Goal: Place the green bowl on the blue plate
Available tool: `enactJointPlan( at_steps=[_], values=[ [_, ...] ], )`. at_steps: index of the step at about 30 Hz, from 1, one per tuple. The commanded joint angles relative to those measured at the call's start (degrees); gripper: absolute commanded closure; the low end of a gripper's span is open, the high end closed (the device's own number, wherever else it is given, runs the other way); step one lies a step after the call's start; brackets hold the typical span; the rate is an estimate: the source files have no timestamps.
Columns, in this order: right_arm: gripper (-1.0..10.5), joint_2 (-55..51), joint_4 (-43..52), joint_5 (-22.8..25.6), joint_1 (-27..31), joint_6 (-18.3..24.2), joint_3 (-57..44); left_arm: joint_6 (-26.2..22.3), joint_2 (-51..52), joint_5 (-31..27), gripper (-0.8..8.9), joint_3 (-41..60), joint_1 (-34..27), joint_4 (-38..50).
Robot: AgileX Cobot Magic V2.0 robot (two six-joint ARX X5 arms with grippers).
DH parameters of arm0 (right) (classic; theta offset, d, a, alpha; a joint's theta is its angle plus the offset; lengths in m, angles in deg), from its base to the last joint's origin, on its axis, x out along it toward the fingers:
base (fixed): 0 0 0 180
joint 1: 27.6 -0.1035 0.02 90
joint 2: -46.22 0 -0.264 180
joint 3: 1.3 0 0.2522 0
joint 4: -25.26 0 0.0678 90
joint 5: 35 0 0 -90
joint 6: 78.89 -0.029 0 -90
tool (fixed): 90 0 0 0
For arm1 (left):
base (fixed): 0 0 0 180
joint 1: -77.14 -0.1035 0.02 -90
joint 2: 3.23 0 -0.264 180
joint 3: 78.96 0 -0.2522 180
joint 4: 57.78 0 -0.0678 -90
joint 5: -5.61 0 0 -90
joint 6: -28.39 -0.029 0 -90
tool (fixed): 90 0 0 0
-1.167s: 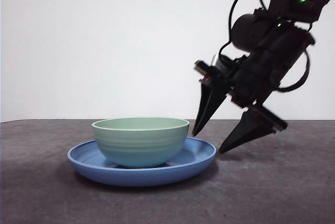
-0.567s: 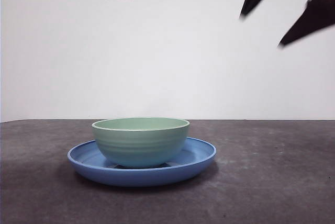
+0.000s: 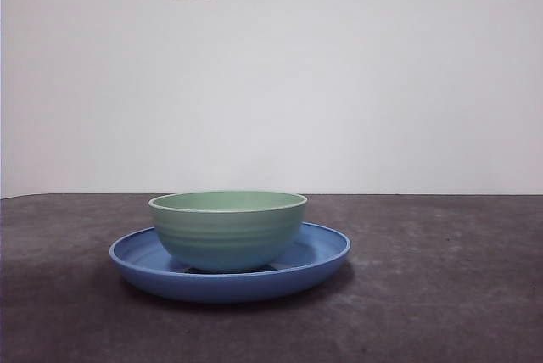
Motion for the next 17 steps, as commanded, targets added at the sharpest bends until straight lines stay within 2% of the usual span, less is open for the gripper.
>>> enactJointPlan(
  at_steps=[1,13,15,16,17],
  values=[
    [3.6,-2.3,-1.1,-0.1,-0.3,3.1,1.0,0.4,-0.1,-0.1,1.94,-0.7,0.5,0.4],
    [3.6,-9.3,-1.7,-0.1,-0.3,3.1,1.0,0.4,-0.1,-0.1,2.01,-0.7,0.5,0.4],
    [3.6,-9.3,-1.7,-0.1,-0.3,3.0,1.0,0.4,-0.1,-0.1,2.72,-0.7,0.5,0.4],
    [3.8,-9.3,-1.7,-0.1,-0.3,3.0,1.0,0.4,-0.1,-0.1,3.36,-0.7,0.5,0.4],
    [4.5,-9.3,-1.7,-0.2,-0.3,3.0,1.0,0.4,-0.1,-0.1,4.52,-0.7,0.5,0.4]
  ],
)
